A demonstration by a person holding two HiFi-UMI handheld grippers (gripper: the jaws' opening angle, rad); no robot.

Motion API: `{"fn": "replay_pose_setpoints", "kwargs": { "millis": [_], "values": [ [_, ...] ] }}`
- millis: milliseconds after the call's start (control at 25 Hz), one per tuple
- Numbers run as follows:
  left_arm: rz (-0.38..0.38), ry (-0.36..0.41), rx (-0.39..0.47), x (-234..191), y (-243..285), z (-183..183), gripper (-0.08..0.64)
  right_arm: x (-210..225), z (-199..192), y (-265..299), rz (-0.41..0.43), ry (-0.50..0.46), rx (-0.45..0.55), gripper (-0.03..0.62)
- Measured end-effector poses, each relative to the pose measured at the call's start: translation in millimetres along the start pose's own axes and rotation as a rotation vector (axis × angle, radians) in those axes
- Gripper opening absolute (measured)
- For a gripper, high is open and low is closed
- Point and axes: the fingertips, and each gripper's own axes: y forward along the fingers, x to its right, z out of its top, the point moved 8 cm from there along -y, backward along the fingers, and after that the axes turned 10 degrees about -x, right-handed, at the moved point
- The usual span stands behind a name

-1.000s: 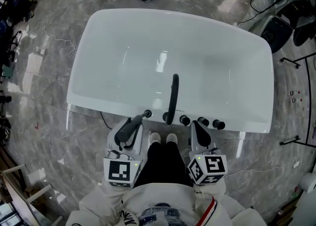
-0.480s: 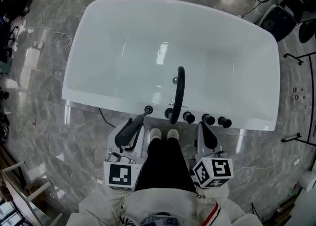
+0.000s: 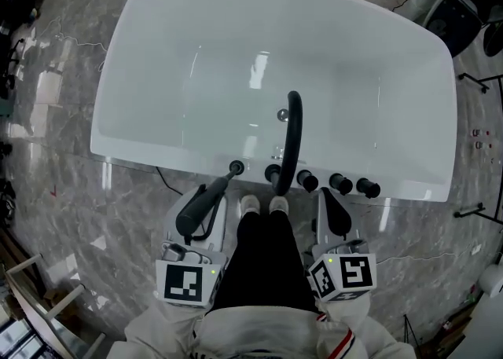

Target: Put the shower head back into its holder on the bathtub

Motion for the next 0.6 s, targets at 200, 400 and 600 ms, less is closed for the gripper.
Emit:
{"fn": "replay_pose_setpoints", "kwargs": {
  "millis": [200,400,600],
  "values": [
    [-0.001,-0.006,-0.024,-2,12,-11,0.141,5,-10,13,-0.008,0.002,-0.008,0.005],
    [-0.007,-0.015,-0.029,-3,28,-28,0.141,11,-23,21,-0.016,0.028,-0.018,0.005],
    [0.002,-0.027,-0.056,-5,44,-36,0.141,15,-28,27,-0.027,0.027,-0.030,0.005]
  ]
}}
